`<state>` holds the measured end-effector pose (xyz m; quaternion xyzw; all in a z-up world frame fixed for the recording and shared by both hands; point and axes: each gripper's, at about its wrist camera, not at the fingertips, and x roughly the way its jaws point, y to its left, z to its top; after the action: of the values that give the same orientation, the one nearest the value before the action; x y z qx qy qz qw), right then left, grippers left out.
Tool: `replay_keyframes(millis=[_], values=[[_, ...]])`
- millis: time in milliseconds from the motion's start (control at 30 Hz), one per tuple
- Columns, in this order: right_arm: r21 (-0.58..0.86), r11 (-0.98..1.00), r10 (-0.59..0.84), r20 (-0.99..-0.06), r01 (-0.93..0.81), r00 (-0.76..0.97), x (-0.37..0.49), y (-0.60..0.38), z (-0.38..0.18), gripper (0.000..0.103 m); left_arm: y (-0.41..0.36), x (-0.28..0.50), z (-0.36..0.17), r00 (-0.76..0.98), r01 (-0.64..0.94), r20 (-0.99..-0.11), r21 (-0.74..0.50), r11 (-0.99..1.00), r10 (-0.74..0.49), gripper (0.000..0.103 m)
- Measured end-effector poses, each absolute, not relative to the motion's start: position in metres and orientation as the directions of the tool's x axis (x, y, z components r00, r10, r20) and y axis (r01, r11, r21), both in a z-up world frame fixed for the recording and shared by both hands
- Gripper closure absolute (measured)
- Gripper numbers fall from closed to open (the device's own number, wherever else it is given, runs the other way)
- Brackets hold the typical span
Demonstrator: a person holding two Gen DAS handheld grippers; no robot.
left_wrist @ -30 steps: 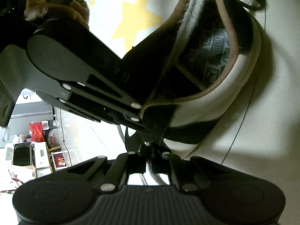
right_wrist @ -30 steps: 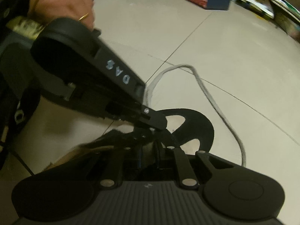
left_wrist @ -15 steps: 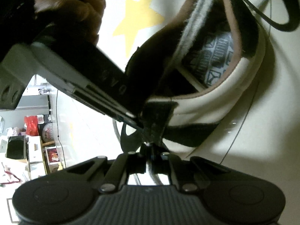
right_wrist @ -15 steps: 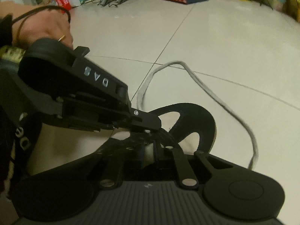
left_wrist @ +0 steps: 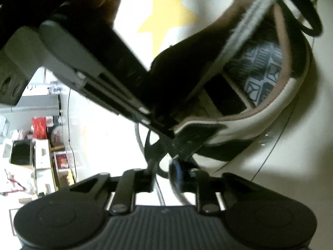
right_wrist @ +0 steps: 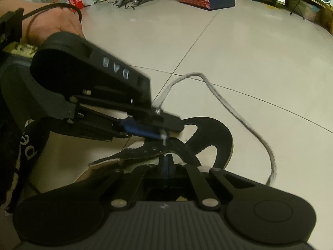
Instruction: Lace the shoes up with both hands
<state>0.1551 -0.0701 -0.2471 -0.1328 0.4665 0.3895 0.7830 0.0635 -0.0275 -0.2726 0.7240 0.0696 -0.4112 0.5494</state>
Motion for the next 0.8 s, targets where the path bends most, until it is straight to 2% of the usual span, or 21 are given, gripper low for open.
replay_keyframes(millis=[100, 333, 500, 633, 667, 767, 800], values=[[0.162, 0.669, 0.484, -0.836, -0.725, 0.260, 0.159, -0.066, -0.250, 0.101, -0.026, 0.063, -0.267, 0.649, 0.581, -0.684, 0.728, -0.364, -0.333, 0.060], [0.187, 0.682, 0.492, -0.833, -0.707, 0.255, 0.166, -0.063, -0.254, 0.101, -0.021, 0.061, -0.258, 0.628, 0.676, -0.718, 0.694, -0.247, -0.299, 0.059], [0.182, 0.677, 0.492, -0.833, -0.713, 0.255, 0.168, -0.058, -0.258, 0.100, -0.010, 0.074, -0.238, 0.597, 0.787, -0.751, 0.616, 0.026, -0.280, 0.060], [0.181, 0.677, 0.491, -0.833, -0.714, 0.254, 0.170, -0.054, -0.262, 0.098, 0.001, 0.091, -0.221, 0.570, 0.820, -0.762, 0.506, 0.266, -0.309, 0.060], [0.181, 0.676, 0.491, -0.833, -0.714, 0.254, 0.171, -0.052, -0.262, 0.096, 0.002, 0.093, -0.219, 0.567, 0.820, -0.761, 0.485, 0.305, -0.315, 0.060], [0.193, 0.663, 0.503, -0.830, -0.723, 0.240, 0.169, -0.047, -0.267, 0.083, 0.002, 0.102, -0.216, 0.555, 0.816, -0.766, 0.424, 0.394, -0.325, 0.060], [0.189, 0.659, 0.503, -0.830, -0.728, 0.240, 0.168, -0.045, -0.268, 0.082, 0.001, 0.105, -0.215, 0.552, 0.812, -0.768, 0.406, 0.418, -0.326, 0.063]])
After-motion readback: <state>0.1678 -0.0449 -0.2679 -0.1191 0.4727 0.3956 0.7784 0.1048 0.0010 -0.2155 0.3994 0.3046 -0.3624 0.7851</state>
